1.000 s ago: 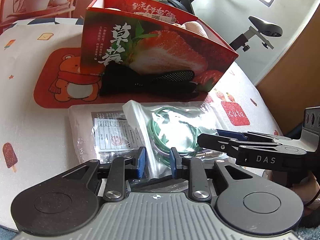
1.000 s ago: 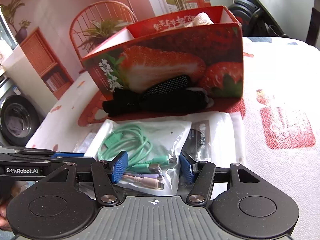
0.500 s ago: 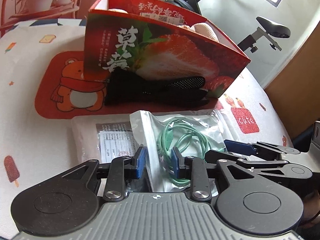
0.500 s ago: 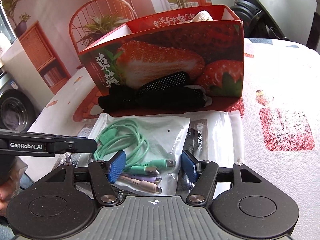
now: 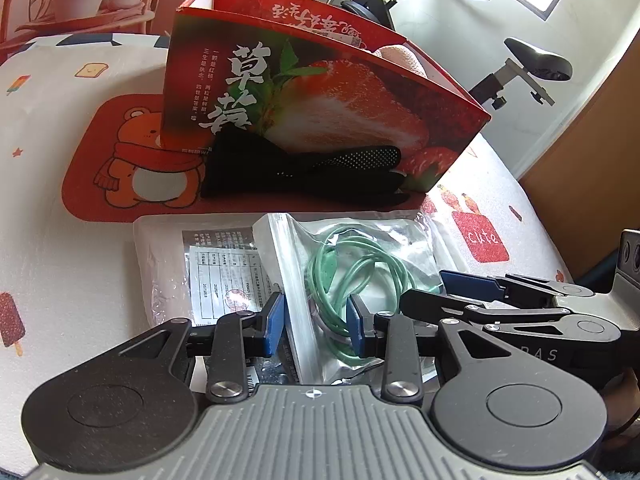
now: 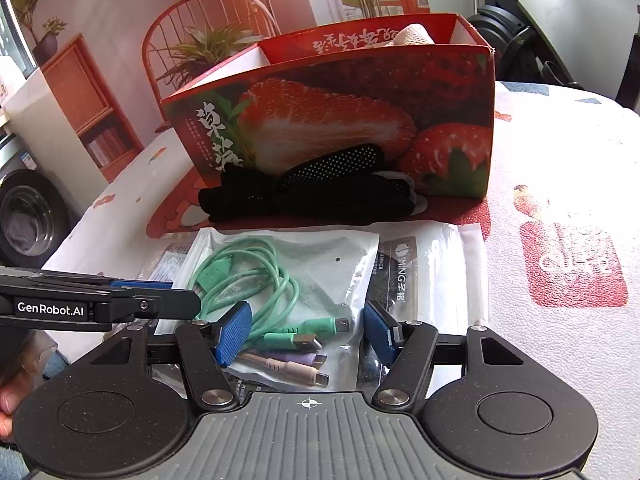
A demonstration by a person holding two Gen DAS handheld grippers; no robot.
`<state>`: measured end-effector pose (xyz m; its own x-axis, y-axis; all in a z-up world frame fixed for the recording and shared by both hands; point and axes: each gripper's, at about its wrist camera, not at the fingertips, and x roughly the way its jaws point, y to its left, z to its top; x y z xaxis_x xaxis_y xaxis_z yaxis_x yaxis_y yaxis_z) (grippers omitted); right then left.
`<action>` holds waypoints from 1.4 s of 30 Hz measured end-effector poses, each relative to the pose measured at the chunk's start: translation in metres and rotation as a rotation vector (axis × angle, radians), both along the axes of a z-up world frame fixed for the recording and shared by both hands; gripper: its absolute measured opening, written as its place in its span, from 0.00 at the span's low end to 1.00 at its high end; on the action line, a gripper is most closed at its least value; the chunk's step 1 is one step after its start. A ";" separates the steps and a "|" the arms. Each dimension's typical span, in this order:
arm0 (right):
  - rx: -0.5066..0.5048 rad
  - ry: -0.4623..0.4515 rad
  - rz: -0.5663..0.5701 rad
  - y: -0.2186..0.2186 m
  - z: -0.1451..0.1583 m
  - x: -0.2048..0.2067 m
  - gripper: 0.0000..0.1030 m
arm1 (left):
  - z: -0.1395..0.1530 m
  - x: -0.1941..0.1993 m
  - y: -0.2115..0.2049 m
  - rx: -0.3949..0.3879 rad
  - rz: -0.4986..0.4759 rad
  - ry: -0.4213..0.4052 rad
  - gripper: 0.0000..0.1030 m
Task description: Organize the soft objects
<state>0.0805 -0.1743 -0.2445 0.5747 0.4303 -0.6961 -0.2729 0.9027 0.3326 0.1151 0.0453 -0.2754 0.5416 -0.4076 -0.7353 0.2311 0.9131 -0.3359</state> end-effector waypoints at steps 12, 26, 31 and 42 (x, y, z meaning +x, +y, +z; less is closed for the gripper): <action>-0.035 -0.011 0.005 0.006 0.001 -0.001 0.61 | -0.001 0.000 -0.001 0.001 -0.001 -0.001 0.34; 0.035 -0.015 0.034 0.005 0.004 -0.001 0.59 | 0.002 -0.002 -0.001 0.003 -0.006 -0.020 0.34; 0.076 -0.048 0.019 -0.001 0.013 -0.002 0.48 | 0.010 -0.005 0.005 -0.033 -0.001 -0.048 0.32; 0.008 -0.108 0.059 0.005 0.034 0.003 0.31 | 0.019 -0.007 0.002 0.011 0.021 -0.062 0.22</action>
<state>0.0835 -0.1689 -0.2103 0.6196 0.4707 -0.6281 -0.3598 0.8815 0.3058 0.1085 0.0473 -0.2562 0.5948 -0.3878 -0.7042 0.2322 0.9215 -0.3114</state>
